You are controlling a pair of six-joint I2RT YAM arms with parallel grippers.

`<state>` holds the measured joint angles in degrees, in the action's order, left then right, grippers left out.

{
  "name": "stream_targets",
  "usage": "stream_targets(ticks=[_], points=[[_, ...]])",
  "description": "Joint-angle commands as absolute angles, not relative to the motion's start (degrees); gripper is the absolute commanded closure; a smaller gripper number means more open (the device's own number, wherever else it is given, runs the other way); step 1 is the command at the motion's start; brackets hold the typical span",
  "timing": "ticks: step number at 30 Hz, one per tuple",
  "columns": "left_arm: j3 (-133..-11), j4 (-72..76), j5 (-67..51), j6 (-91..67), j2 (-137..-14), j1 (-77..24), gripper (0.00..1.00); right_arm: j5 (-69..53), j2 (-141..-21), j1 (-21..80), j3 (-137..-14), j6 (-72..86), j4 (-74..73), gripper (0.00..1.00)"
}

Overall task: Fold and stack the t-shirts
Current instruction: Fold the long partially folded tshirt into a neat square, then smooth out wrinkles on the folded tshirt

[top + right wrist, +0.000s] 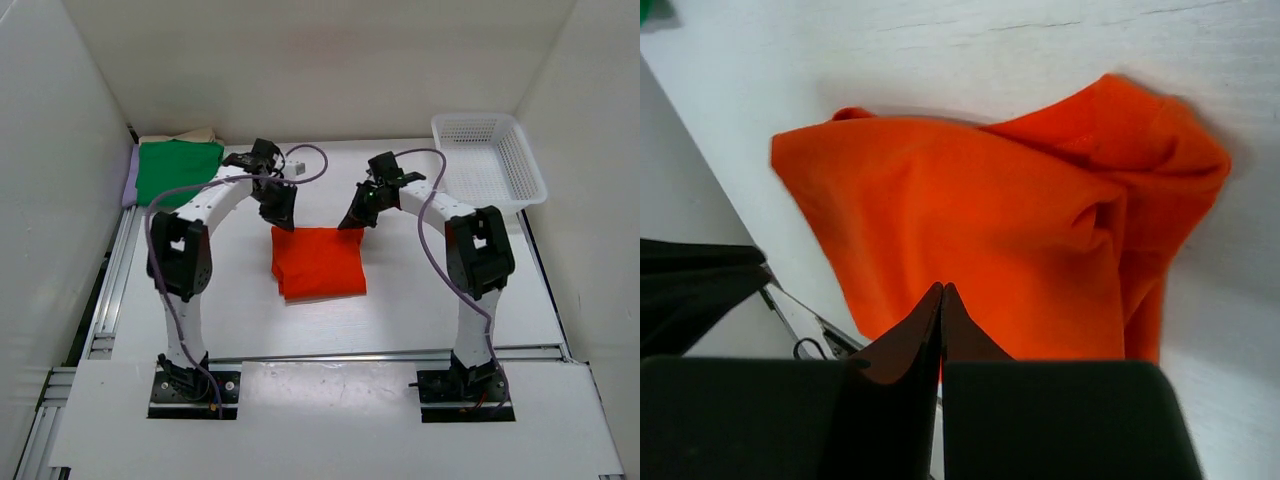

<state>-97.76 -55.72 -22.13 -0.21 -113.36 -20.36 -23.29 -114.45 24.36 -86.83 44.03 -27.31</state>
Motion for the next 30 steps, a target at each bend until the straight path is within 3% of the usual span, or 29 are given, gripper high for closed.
stream_targets(ticks=[1, 8, 13, 17, 20, 23, 26, 30], points=[[-101.66, -56.95, -22.41, 0.00, -121.71, -18.63, 0.73, -21.81, -119.52, 23.47, -88.59, 46.66, -25.66, 1.00], [-110.12, -57.66, -18.63, 0.00, -129.45, -17.58, 0.66, -16.61, -123.57, 20.92, -91.14, 49.39, -25.66, 1.00], [-114.16, -57.66, -18.63, 0.00, -130.17, -17.58, 0.46, -18.62, -125.33, 20.39, -93.16, 49.31, -26.19, 1.00], [-111.73, -57.66, -17.50, 0.00, -123.07, -16.27, 0.39, -20.65, -122.18, 20.39, -94.30, 46.76, -26.19, 0.99], [-101.75, -54.15, -16.71, 0.00, -111.51, -15.64, 0.39, -22.40, -117.08, 20.39, -93.17, 43.95, -26.19, 0.87], [-92.75, -51.60, -16.70, 0.00, -100.07, -15.64, 0.49, -22.94, -111.02, 20.91, -89.13, 40.53, -27.85, 0.79], [-81.50, -51.59, -17.84, 0.00, -94.59, -18.62, 0.67, -22.41, -105.83, 21.45, -81.60, 37.89, -29.61, 0.72], [-72.70, -51.59, -20.47, 0.00, -95.27, -23.19, 0.70, -23.03, -101.87, 22.06, -71.32, 36.74, -29.62, 0.68]])
